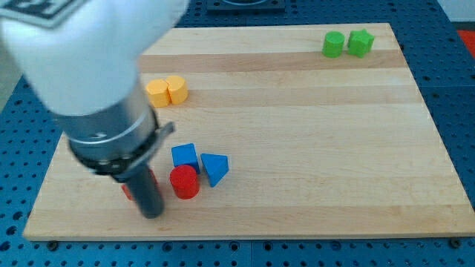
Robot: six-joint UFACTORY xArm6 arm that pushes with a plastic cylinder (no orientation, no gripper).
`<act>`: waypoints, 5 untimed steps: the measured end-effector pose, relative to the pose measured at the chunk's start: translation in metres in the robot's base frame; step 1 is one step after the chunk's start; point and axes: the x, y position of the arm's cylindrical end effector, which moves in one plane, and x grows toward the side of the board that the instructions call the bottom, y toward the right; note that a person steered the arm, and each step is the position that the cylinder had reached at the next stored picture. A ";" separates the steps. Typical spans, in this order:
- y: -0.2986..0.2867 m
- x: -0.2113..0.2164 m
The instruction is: Move the red star below the yellow heart
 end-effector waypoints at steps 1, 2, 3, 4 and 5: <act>-0.041 0.000; -0.055 0.005; -0.044 -0.006; -0.008 -0.025; 0.008 -0.054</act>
